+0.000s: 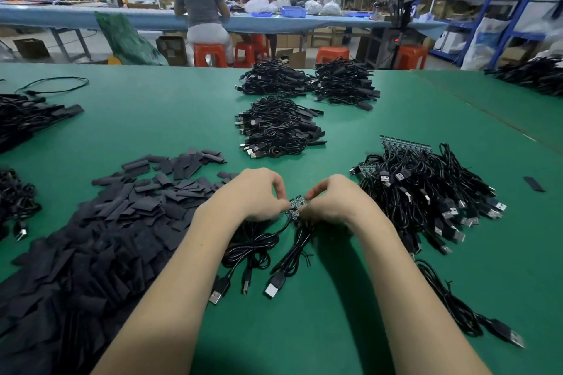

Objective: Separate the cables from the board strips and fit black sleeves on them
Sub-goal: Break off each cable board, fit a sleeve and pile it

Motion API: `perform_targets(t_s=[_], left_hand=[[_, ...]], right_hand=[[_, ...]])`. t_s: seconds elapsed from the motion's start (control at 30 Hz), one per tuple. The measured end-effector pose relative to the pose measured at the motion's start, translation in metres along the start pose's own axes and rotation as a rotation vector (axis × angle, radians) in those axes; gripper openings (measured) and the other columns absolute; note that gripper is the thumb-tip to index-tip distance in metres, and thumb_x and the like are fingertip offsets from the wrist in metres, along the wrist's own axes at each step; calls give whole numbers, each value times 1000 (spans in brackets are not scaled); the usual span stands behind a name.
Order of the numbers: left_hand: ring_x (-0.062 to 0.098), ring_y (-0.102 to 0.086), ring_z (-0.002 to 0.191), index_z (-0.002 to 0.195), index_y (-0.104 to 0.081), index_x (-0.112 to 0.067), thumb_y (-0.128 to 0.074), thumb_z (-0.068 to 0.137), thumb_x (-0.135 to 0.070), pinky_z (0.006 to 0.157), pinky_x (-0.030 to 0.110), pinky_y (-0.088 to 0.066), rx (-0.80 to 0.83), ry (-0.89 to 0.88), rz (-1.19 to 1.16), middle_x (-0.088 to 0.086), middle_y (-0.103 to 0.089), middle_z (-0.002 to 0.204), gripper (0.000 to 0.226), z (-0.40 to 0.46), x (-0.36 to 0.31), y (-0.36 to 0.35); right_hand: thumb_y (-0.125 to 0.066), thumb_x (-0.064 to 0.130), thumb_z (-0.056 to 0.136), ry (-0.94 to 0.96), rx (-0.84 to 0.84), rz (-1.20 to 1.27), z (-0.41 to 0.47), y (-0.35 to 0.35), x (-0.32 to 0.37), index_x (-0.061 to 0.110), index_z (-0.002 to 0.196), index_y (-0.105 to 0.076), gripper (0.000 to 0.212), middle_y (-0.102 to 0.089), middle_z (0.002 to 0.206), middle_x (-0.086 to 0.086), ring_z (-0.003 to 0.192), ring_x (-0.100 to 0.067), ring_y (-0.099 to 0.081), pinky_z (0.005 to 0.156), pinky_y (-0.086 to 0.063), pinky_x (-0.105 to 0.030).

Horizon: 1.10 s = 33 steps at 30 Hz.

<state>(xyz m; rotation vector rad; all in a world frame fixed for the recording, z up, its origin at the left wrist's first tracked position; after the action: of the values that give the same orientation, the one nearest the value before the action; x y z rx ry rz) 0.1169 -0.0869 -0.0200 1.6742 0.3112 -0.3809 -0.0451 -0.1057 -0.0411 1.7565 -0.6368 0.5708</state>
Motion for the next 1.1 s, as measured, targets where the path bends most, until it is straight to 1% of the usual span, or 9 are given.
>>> perform_targets(t_s=[0.1, 0.2, 0.33, 0.43, 0.53, 0.67, 0.8, 1.0, 1.1], left_hand=[[8, -63, 74, 83, -67, -32, -70, 89, -35, 58, 21, -42, 6, -13, -113, -10, -72, 82, 7, 0, 1, 2], [9, -63, 51, 94, -63, -18, -71, 91, -31, 57, 24, -49, -50, 25, -511, 0, -74, 68, 15, 5, 1, -2], [15, -63, 49, 98, -59, -12, -79, 87, -24, 49, 23, -48, -99, 46, -840, 3, -70, 68, 26, 7, 5, -8], [11, -60, 49, 93, -67, -19, -80, 85, -28, 51, 21, -44, -94, 12, -963, -3, -68, 70, 18, 6, 7, -8], [10, -49, 46, 93, -70, -26, -78, 85, -35, 45, 18, -34, -57, 30, -1030, 3, -61, 64, 15, 7, 7, -10], [9, -45, 46, 88, -74, -27, -81, 82, -34, 41, 17, -29, -70, 36, -1117, 6, -57, 75, 11, 8, 10, -12], [9, -45, 47, 91, -75, -24, -79, 84, -34, 43, 18, -29, -59, -18, -1109, -1, -61, 75, 13, 9, 8, -12], [7, -41, 46, 94, -78, -22, -75, 87, -38, 39, 15, -26, -84, -55, -1095, -12, -51, 53, 17, 9, 7, -13], [1, -42, 49, 97, -77, -21, -76, 86, -38, 45, 17, -28, -88, -63, -1072, -17, -58, 59, 20, 9, 7, -12]], right_hand=[[-84, 11, 70, -12, 74, 255, 0, 2, -5, 15, 87, -73, 21, -68, 59, 3, 52, -10, -61, 49, -47, -19], [-77, 2, 80, -21, 139, 608, -2, 5, -7, 17, 89, -70, 20, -69, 62, 3, 50, -8, -61, 50, -50, -17], [-79, 14, 86, 14, 195, 905, -4, 7, -5, 16, 98, -73, 13, -70, 89, -5, 62, -17, -69, 56, -56, -22], [-79, 18, 87, 27, 217, 1026, -6, 6, -3, 16, 93, -77, 7, -70, 86, -4, 64, -17, -69, 57, -56, -22], [-79, 20, 87, 79, 218, 1036, -6, 7, -1, 15, 99, -77, 13, -73, 82, 0, 65, -14, -69, 57, -55, -20], [-81, 29, 84, 152, 162, 911, -9, 9, 2, 22, 99, -77, 17, -75, 85, 8, 66, -11, -69, 60, -53, -20], [-83, 38, 79, 198, 103, 852, -12, 13, 4, 29, 87, -79, 12, -77, 95, 11, 66, -6, -69, 67, -52, -22], [-83, 34, 79, 200, 144, 899, -14, 10, 7, 30, 82, -80, 6, -75, 88, 11, 67, -4, -67, 67, -50, -21], [-84, 33, 69, 161, 192, 976, -13, 8, 7, 24, 86, -80, 20, -72, 81, 9, 66, -5, -62, 64, -49, -18]])
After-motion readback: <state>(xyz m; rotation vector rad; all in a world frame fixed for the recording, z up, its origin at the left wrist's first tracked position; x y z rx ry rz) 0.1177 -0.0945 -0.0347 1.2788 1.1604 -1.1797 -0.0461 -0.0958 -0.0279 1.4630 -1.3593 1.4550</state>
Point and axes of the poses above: each hand's wrist, its own z-axis towards the middle knuckle, its own y-axis out of the back of the hand, x = y × z, the point moved 4 cm from there along z, towards the middle knuckle
